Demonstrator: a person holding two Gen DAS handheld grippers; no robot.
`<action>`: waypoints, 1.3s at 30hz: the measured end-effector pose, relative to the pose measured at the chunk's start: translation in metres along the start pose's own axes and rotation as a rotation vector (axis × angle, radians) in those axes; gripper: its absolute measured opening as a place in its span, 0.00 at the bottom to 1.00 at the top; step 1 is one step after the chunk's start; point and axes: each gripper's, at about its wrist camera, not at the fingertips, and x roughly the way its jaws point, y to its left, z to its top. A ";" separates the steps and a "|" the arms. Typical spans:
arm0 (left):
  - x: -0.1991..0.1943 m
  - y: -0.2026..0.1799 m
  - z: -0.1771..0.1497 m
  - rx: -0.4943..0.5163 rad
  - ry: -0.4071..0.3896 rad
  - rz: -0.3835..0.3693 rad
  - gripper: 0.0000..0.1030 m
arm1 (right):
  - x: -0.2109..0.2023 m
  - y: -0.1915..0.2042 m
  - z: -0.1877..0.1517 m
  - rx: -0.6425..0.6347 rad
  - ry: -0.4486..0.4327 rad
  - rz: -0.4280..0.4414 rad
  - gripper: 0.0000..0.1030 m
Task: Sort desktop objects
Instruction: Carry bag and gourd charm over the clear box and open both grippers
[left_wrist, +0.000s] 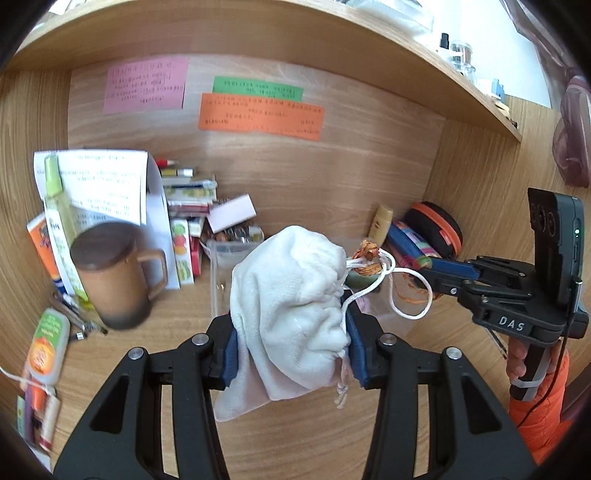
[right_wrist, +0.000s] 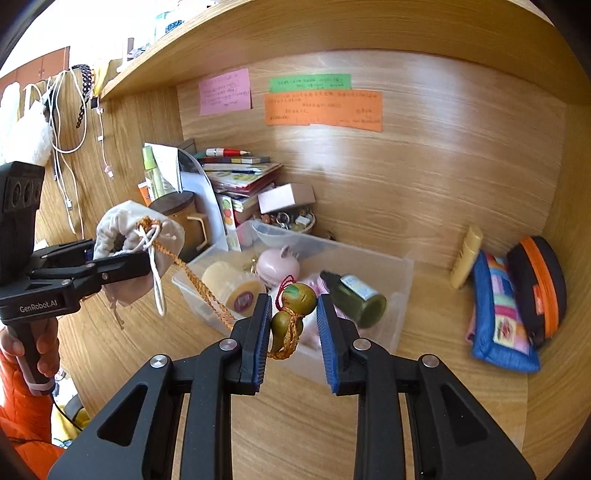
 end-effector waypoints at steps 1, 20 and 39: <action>0.001 0.001 0.003 0.007 -0.006 0.006 0.46 | 0.004 0.001 0.004 -0.011 0.001 0.001 0.22; 0.061 0.010 0.030 0.056 0.060 -0.066 0.46 | 0.042 0.007 0.039 -0.095 0.037 -0.033 0.22; 0.133 0.015 0.030 0.036 0.137 -0.006 0.46 | 0.124 -0.004 0.027 -0.059 0.152 -0.101 0.22</action>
